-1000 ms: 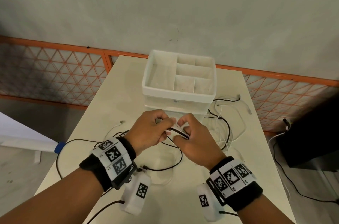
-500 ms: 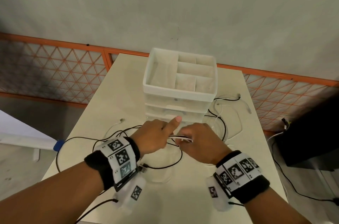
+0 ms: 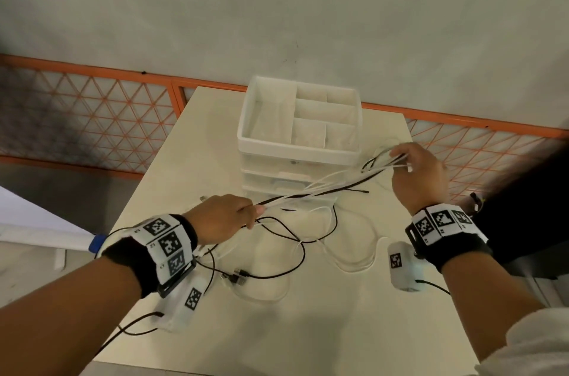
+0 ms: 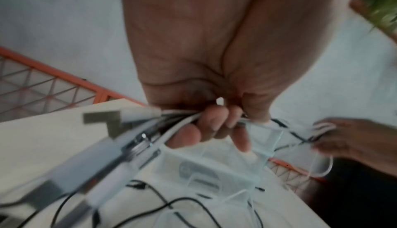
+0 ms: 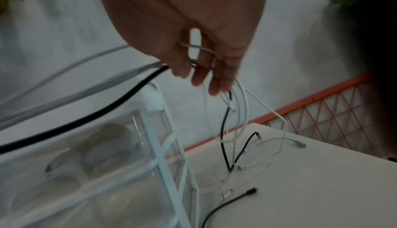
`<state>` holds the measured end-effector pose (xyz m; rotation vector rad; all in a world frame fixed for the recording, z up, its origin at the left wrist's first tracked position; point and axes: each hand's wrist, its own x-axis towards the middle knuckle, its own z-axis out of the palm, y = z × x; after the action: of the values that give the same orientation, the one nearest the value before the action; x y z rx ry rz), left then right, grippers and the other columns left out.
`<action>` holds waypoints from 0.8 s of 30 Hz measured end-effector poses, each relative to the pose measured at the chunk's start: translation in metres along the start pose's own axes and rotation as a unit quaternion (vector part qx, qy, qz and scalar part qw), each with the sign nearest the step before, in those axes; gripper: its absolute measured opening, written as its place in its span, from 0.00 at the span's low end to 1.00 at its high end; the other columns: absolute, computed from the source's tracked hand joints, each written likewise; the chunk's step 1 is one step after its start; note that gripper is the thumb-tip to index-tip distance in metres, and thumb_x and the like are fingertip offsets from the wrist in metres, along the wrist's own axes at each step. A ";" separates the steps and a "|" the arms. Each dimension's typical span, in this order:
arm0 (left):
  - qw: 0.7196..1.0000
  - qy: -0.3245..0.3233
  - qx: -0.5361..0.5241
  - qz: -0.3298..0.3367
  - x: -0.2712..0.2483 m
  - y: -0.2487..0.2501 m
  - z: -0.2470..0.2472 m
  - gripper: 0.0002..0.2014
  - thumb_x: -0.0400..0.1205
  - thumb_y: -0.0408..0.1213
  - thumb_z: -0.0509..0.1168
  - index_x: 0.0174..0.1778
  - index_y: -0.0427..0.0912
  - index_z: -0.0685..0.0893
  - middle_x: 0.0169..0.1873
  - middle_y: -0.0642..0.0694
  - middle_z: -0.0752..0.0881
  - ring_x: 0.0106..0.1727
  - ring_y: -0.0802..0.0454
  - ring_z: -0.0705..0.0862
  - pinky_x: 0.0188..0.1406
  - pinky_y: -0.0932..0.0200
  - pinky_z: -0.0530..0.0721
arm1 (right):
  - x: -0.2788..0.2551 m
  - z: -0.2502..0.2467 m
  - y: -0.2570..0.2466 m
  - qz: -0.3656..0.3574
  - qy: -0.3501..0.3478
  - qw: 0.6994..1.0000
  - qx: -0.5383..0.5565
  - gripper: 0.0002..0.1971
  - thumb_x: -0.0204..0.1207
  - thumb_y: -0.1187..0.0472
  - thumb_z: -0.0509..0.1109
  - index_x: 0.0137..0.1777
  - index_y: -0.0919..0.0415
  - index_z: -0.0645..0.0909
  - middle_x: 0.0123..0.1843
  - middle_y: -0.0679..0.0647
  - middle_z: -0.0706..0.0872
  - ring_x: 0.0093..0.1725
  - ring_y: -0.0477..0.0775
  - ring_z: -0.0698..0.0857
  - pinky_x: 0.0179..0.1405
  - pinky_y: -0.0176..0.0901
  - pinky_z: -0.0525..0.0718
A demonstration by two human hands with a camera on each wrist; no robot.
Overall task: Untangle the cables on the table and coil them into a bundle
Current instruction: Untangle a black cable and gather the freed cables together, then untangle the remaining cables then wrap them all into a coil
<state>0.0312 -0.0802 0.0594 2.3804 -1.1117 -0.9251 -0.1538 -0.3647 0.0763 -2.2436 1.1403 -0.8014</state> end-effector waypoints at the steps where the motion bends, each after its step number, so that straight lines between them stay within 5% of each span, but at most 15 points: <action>1: 1.000 0.015 0.005 -0.006 0.002 -0.002 0.005 0.25 0.84 0.61 0.53 0.35 0.46 0.81 0.36 0.47 0.86 0.36 0.46 0.81 0.49 0.51 0.81 | 0.000 0.001 0.000 -0.029 0.021 0.999 0.018 0.12 0.76 0.71 0.69 0.54 0.55 0.86 0.51 0.50 0.85 0.52 0.51 0.81 0.52 0.38 0.72; 5: 0.977 0.188 -0.095 -0.034 0.000 -0.004 0.003 0.26 0.87 0.55 0.55 0.37 0.35 0.80 0.25 0.48 0.75 0.28 0.48 0.73 0.29 0.55 0.69 | -0.006 0.010 0.033 -0.005 -0.056 0.993 -0.099 0.21 0.75 0.53 0.77 0.66 0.52 0.77 0.60 0.60 0.87 0.62 0.66 0.83 0.65 0.60 0.79; 9: 0.908 0.306 -0.283 -0.033 -0.002 -0.007 -0.026 0.23 0.85 0.54 0.60 0.27 0.45 0.75 0.22 0.51 0.69 0.25 0.49 0.66 0.33 0.53 0.68 | -0.022 0.012 0.077 0.162 -0.216 0.937 -0.223 0.38 0.75 0.36 0.73 0.78 0.54 0.66 0.72 0.66 0.80 0.72 0.70 0.79 0.70 0.61 0.77; 13: 0.924 0.249 -0.290 0.006 0.004 0.021 -0.019 0.21 0.84 0.52 0.62 0.29 0.43 0.81 0.19 0.53 0.66 0.20 0.53 0.63 0.26 0.57 0.64 | -0.027 0.019 0.063 0.235 -0.177 0.950 -0.105 0.30 0.79 0.40 0.70 0.76 0.55 0.73 0.69 0.63 0.85 0.69 0.68 0.82 0.69 0.57 0.79; 16: 0.935 0.218 -0.273 0.053 0.004 0.049 -0.017 0.20 0.85 0.51 0.62 0.31 0.43 0.84 0.17 0.56 0.65 0.18 0.56 0.62 0.24 0.58 0.63 | -0.032 0.017 0.027 0.146 -0.134 0.980 0.020 0.18 0.76 0.59 0.73 0.66 0.49 0.81 0.51 0.55 0.88 0.54 0.58 0.87 0.62 0.53 0.84; 18: 0.940 0.197 -0.260 0.101 0.000 0.067 -0.023 0.20 0.86 0.51 0.61 0.33 0.43 0.85 0.18 0.55 0.65 0.18 0.57 0.62 0.24 0.58 0.63 | -0.046 0.010 -0.006 0.041 -0.189 0.967 0.166 0.26 0.70 0.66 0.75 0.66 0.42 0.82 0.36 0.52 0.81 0.37 0.51 0.81 0.48 0.45 0.83; 21: 0.937 0.153 -0.257 0.182 -0.011 0.095 -0.037 0.20 0.85 0.53 0.60 0.35 0.45 0.86 0.20 0.55 0.64 0.21 0.56 0.62 0.25 0.60 0.64 | -0.070 0.018 -0.041 -0.056 -0.322 0.926 0.192 0.31 0.69 0.55 0.83 0.70 0.35 0.77 0.23 0.44 0.73 0.25 0.43 0.72 0.29 0.30 0.72; 24: 0.904 0.138 -0.334 0.230 -0.020 0.113 -0.054 0.19 0.86 0.52 0.60 0.36 0.45 0.85 0.22 0.51 0.62 0.25 0.49 0.58 0.28 0.57 0.61 | -0.079 0.050 -0.031 -0.015 -0.293 0.955 0.029 0.10 0.75 0.43 0.76 0.50 0.46 0.84 0.23 0.39 0.80 0.28 0.42 0.79 0.31 0.32 0.73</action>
<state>-0.0025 -0.1334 0.1688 1.5394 -0.9738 -0.6334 -0.1403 -0.2742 0.0399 -2.2268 0.7827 -0.1414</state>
